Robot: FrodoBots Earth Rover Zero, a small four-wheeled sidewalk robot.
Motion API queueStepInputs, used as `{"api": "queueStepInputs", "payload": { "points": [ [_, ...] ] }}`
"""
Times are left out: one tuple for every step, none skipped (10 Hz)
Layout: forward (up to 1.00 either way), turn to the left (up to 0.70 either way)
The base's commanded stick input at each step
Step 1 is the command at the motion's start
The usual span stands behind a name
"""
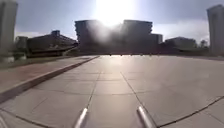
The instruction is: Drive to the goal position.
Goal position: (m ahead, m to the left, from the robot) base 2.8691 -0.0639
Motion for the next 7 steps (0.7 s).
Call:
{"api": "queueStepInputs", "payload": {
  "points": [
    [1.0,-0.02],
    [1.0,-0.02],
    [1.0,-0.02],
    [1.0,-0.02],
    [1.0,-0.02],
    [1.0,-0.02],
    [1.0,-0.02]
  ]
}}
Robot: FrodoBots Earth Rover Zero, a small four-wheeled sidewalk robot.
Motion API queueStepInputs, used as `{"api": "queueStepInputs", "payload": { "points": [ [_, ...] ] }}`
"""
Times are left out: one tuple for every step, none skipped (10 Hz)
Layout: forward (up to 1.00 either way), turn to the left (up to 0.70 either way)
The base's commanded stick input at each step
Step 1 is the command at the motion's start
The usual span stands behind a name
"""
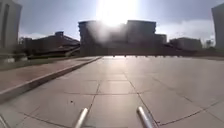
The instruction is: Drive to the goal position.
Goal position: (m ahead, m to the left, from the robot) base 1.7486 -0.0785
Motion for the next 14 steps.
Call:
{"api": "queueStepInputs", "payload": {
  "points": [
    [1.0,-0.02],
    [1.0,-0.02],
    [1.0,-0.02],
    [1.0,-0.02],
    [1.0,-0.09],
    [1.0,-0.28],
    [1.0,-0.4],
    [1.0,-0.4],
    [1.0,-0.4],
    [1.0,-0.04],
    [1.0,-0.02],
    [1.0,-0.02],
    [1.0,-0.02],
    [1.0,-0.02]
  ]
}}
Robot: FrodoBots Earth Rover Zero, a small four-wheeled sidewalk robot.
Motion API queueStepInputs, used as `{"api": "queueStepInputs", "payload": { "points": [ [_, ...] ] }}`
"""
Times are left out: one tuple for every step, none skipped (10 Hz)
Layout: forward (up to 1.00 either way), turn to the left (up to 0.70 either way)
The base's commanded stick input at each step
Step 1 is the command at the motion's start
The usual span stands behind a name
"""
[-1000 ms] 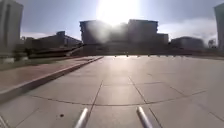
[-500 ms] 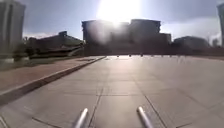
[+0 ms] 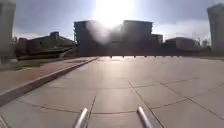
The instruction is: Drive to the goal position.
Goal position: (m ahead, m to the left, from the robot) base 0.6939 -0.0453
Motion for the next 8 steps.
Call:
{"api": "queueStepInputs", "payload": {
  "points": [
    [1.0,-0.02],
    [1.0,-0.02],
    [1.0,-0.02],
    [1.0,-0.02],
    [1.0,-0.02],
    [1.0,-0.02],
    [1.0,-0.02],
    [1.0,-0.02]
  ]
}}
